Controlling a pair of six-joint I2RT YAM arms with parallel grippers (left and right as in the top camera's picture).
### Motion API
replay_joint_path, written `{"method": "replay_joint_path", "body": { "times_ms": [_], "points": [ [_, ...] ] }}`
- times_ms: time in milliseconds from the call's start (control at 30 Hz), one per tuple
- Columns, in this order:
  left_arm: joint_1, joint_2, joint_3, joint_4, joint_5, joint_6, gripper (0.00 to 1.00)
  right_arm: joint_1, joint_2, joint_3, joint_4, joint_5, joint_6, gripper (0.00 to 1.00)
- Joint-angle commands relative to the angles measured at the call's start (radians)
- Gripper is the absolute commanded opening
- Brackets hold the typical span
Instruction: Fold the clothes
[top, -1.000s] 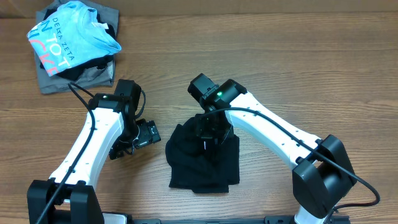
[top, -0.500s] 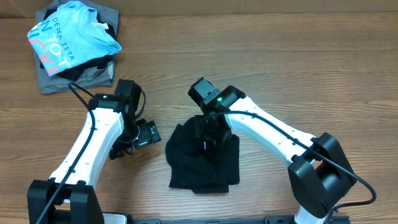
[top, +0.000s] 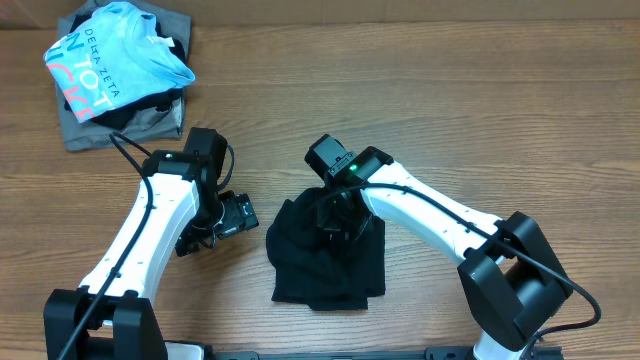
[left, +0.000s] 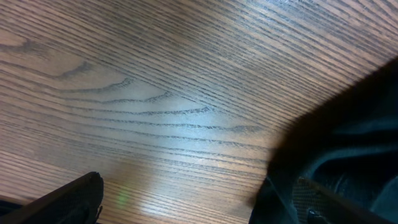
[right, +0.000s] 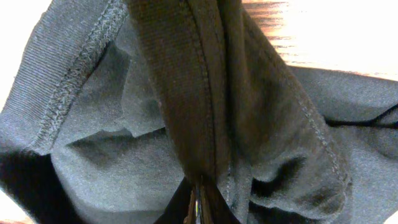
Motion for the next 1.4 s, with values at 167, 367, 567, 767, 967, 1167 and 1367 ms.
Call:
{"method": "replay_joint_path", "body": {
  "times_ms": [167,367,567,767,967,1167,1367],
  "points": [
    [0.006,0.000,-0.006,0.000,-0.014,-0.008,1.00,0.005,-0.001,0.058,-0.035,0.014,0.015,0.04],
    [0.006,0.000,-0.006,0.002,-0.014,-0.008,1.00,0.005,-0.003,0.158,-0.138,0.050,0.015,0.04],
    [0.006,0.000,-0.006,0.004,-0.036,-0.008,1.00,0.005,-0.003,0.188,-0.211,0.095,0.016,0.04],
    [0.006,0.000,-0.006,0.005,-0.036,-0.009,1.00,0.004,-0.022,0.204,-0.321,0.196,0.064,0.04],
    [0.006,0.000,-0.006,0.016,-0.036,-0.009,1.00,0.004,-0.119,0.236,-0.378,0.196,0.064,0.04],
    [0.006,0.000,-0.006,0.015,-0.036,-0.008,1.00,0.003,-0.227,0.236,-0.505,0.229,0.064,0.04],
    [0.006,0.000,-0.006,0.015,-0.036,-0.008,1.00,0.003,-0.246,0.203,-0.581,0.305,0.112,0.04]
  ]
}}
